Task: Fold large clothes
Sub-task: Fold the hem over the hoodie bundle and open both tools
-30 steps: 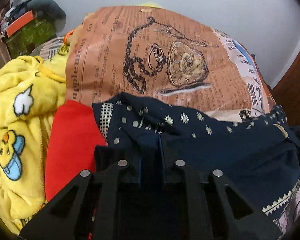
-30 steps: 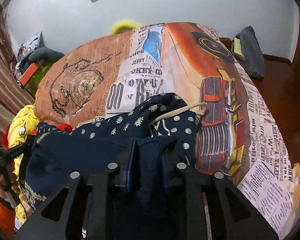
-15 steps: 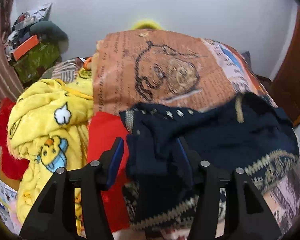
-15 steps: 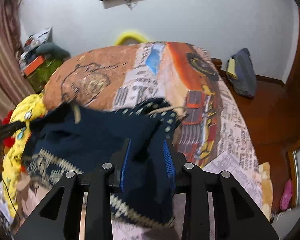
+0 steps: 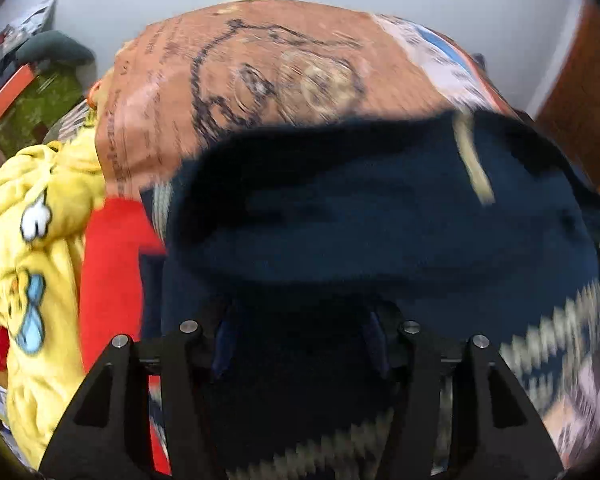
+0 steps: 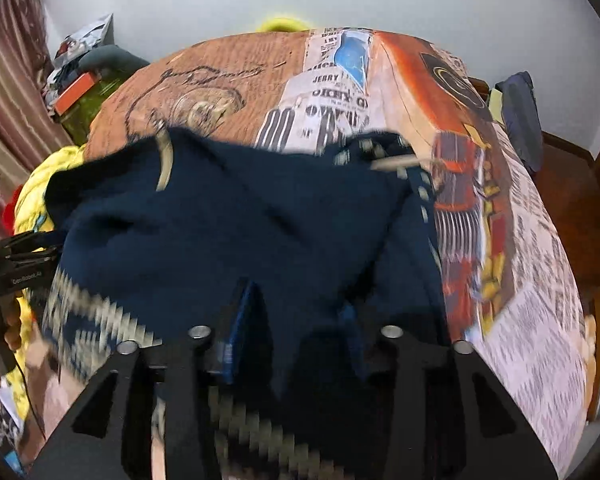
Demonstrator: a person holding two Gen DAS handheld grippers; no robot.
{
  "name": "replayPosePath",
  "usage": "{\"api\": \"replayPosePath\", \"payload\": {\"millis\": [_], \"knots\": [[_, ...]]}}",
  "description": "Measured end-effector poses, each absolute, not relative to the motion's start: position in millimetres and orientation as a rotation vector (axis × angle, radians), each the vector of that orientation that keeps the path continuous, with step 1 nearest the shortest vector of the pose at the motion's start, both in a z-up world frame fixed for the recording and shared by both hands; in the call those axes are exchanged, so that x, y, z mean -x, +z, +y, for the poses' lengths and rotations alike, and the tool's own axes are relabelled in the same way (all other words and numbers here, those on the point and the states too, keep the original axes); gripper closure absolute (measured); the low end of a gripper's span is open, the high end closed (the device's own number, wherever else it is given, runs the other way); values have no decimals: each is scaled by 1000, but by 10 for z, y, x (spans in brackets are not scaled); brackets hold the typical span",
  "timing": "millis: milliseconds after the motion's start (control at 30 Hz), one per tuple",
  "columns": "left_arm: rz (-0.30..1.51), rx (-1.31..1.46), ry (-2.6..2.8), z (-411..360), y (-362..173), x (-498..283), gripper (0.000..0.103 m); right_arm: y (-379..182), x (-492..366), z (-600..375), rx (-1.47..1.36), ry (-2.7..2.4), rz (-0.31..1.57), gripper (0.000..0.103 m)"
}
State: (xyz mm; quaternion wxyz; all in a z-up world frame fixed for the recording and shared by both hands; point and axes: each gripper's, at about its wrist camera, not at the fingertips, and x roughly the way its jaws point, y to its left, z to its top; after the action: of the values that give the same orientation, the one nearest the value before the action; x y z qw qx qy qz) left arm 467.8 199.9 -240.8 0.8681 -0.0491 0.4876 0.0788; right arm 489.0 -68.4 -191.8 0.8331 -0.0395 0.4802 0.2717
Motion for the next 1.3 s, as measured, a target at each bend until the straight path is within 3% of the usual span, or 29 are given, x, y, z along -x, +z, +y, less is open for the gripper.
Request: {"api": "replayPosePath", "payload": {"millis": [200,467,900,967,1100,1200,1300], "knots": [[1058,212,243,2423,-2376,-5148,47,-1852,-5369,-561,99,444,1009,60],[933,197,387,2767,-2011,-4866,47,-1639,-5245,-654,41,395,926,60],[969,102,10,1816,-2138,-4247,47,-1531,-4288,33,148,745,901,59],[973,70,-15,1663,-2220,-4178,46,-1662,-4255,98,180,744,921,56],[980,-53,36,1491,-2465,-4086,33,-1846,-4280,6,201,674,910,14],[963,-25,59,1604,-2534,-4023,21,-1901,-4309,-188,120,689,941,12],[953,50,70,1783,-2539,-3940,20,-1889,-4287,-343,126,660,939,12]]}}
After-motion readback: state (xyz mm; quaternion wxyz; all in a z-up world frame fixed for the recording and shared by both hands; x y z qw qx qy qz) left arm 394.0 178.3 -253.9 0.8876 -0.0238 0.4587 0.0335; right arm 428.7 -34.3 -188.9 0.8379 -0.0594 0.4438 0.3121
